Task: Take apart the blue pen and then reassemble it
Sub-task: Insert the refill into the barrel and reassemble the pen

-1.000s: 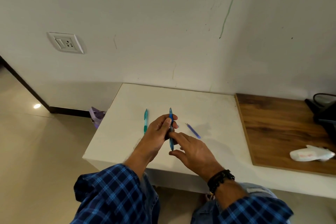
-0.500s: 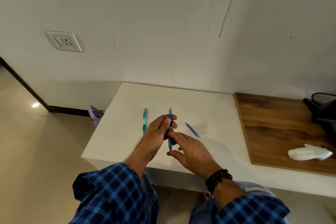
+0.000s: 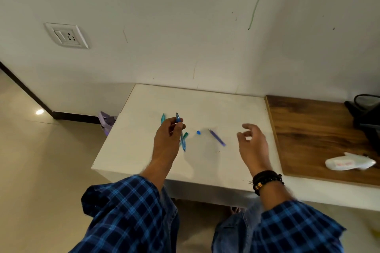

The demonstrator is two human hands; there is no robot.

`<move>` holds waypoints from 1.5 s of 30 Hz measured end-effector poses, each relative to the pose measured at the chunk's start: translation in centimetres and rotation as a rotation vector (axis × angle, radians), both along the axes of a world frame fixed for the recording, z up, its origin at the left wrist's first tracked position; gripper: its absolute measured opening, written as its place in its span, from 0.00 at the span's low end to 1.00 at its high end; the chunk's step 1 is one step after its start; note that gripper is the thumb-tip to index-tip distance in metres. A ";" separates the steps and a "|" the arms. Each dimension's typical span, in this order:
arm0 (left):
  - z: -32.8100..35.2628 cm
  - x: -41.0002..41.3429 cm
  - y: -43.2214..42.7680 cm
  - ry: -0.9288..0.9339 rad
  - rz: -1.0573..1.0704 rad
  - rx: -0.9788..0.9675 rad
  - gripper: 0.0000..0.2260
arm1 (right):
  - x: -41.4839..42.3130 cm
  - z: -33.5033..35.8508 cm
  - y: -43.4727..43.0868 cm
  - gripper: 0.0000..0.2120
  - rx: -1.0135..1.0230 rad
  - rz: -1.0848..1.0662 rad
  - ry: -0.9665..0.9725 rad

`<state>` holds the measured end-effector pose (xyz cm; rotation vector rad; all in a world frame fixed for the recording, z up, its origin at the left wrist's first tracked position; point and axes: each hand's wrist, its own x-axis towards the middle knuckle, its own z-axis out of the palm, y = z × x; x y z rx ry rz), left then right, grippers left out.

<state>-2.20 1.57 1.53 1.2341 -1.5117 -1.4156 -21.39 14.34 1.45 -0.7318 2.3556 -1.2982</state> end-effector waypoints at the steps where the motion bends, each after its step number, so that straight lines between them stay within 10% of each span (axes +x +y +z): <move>1: -0.1 -0.1 0.0 -0.003 0.007 0.003 0.06 | -0.2 -0.6 0.0 0.14 0.092 0.005 -0.043; 8: 0.5 -0.4 0.6 0.010 -0.081 -0.003 0.14 | 0.9 -1.9 -0.1 0.18 0.525 0.272 -0.058; 15: 0.3 -1.3 0.9 -0.062 -0.176 -0.040 0.16 | 2.3 -1.6 -1.0 0.16 0.417 0.355 -0.243; 45: -3.5 -1.3 -0.2 -0.254 0.076 0.334 0.24 | 3.7 -2.5 -1.1 0.15 0.363 0.351 0.006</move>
